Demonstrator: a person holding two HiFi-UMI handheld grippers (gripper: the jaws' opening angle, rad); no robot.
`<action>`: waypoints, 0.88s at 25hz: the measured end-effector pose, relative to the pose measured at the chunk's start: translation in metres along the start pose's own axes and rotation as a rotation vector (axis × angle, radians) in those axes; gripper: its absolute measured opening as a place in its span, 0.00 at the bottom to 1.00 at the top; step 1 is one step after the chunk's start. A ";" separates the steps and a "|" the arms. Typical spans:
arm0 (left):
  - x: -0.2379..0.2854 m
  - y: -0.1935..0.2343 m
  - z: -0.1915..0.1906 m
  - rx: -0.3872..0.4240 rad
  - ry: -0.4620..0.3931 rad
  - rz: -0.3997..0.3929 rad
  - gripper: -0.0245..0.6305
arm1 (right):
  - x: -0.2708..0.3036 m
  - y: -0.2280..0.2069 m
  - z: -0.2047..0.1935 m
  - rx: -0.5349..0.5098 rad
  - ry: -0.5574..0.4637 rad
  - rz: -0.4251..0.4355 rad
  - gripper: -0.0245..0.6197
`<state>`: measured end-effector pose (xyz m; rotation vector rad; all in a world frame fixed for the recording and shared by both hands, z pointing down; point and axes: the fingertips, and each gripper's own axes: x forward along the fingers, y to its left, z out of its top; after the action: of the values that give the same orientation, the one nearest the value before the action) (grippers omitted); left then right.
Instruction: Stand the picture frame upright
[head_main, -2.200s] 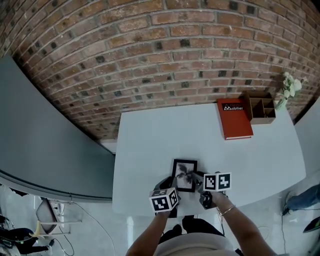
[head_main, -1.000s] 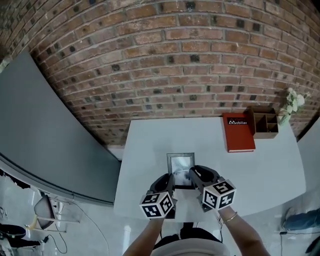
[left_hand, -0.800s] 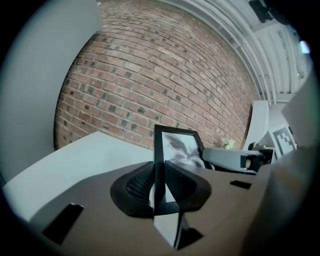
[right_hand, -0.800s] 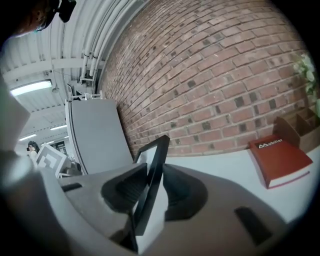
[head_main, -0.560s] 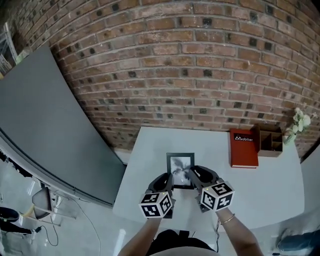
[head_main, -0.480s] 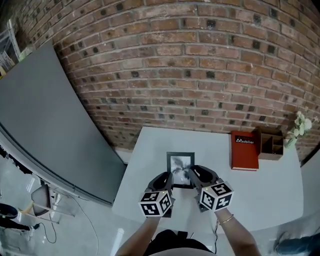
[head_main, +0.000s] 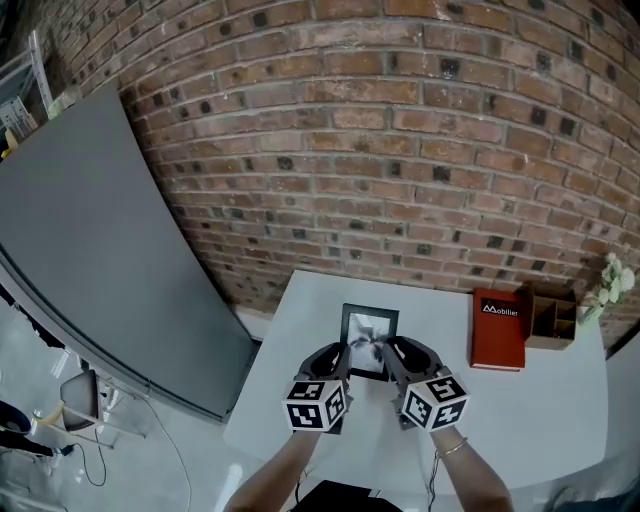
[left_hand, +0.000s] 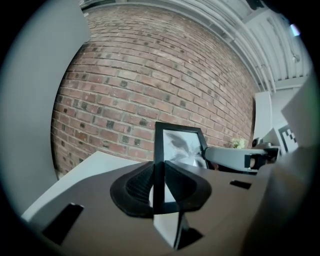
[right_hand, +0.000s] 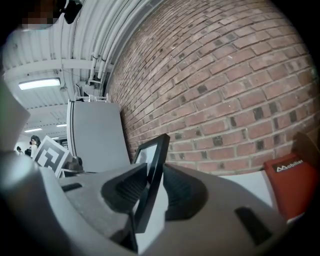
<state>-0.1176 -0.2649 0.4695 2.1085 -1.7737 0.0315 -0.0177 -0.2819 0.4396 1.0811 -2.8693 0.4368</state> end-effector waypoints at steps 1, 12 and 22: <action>0.005 0.003 0.002 0.003 0.002 -0.002 0.13 | 0.005 -0.003 0.001 -0.003 0.001 0.001 0.20; 0.084 0.043 0.026 0.041 0.010 -0.020 0.13 | 0.082 -0.047 0.012 -0.028 0.023 -0.040 0.20; 0.164 0.077 0.026 0.034 0.039 -0.026 0.13 | 0.150 -0.101 0.007 -0.052 0.065 -0.085 0.20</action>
<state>-0.1635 -0.4378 0.5087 2.1391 -1.7354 0.0951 -0.0651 -0.4524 0.4790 1.1536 -2.7505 0.3828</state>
